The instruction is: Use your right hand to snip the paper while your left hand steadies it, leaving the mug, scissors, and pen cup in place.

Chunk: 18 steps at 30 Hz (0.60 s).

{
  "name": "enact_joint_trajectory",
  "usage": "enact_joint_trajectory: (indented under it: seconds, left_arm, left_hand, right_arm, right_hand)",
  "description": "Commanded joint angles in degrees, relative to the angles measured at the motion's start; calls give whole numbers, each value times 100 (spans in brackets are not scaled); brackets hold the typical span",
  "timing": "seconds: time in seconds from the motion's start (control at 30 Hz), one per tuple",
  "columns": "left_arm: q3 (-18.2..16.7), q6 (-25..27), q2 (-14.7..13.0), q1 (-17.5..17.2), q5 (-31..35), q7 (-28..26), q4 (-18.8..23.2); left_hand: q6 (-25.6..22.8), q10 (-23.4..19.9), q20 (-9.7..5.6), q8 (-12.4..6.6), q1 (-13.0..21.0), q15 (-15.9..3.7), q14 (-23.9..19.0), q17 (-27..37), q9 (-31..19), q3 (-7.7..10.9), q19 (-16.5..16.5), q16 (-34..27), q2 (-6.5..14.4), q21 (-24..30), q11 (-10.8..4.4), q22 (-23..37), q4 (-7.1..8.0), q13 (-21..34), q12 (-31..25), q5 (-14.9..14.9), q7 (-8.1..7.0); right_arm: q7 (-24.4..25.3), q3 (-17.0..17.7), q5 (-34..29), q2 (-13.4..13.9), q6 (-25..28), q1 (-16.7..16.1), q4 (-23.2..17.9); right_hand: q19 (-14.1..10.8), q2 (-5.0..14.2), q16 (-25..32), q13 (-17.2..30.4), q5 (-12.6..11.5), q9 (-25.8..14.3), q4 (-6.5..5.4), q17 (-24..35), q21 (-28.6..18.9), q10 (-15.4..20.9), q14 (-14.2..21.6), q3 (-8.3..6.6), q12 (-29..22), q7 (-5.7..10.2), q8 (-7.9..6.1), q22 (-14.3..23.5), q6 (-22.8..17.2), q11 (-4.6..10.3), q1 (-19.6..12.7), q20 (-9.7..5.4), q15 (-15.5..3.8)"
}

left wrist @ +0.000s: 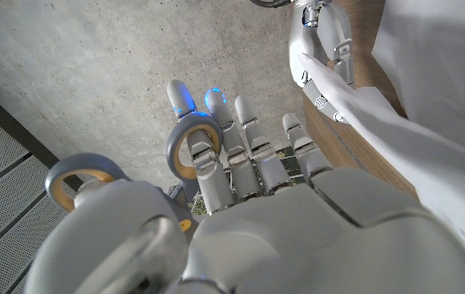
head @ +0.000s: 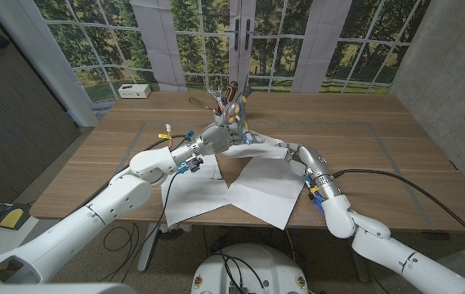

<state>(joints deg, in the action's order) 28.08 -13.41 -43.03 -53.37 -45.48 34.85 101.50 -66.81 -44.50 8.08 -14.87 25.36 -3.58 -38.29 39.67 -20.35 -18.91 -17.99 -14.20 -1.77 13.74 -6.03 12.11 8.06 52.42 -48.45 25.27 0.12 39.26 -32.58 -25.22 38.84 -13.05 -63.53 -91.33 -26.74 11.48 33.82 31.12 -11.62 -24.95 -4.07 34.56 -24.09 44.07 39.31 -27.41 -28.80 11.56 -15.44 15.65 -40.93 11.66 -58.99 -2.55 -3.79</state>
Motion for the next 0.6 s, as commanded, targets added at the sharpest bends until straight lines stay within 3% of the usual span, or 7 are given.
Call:
enact_joint_trajectory:
  seconds: [0.03, 0.6]
  left_arm:
    - [0, 30, -26, -31, 30, -90, 82]
    - [48, 84, 36, 127, 41, -27, -29]
  left_hand:
    - [-7, -191, -30, -47, -1, -426, -54, 27, -20, -26, 6, -23, 42, 11, -185, 20, 22, 4, -34, -19, 37]
    - [-12, -174, -26, -54, -4, -427, -55, 29, -31, -23, 11, -26, 52, 10, -181, 21, 20, 24, -39, -18, 39]
  right_arm:
    - [277, 204, 301, -142, 89, -112, -54]
    - [707, 442, 298, -270, 424, -72, -69]
  right_hand:
    - [-28, 7, 94, 76, 21, -50, 31, 135, -75, 20, 94, -12, -64, 7, 31, 39, -8, -5, -40, -374, -964]
    - [-57, 28, 127, 187, 19, -120, 39, 304, -188, 13, 119, -66, -150, -12, 66, 72, 35, -1, -68, -329, -962]
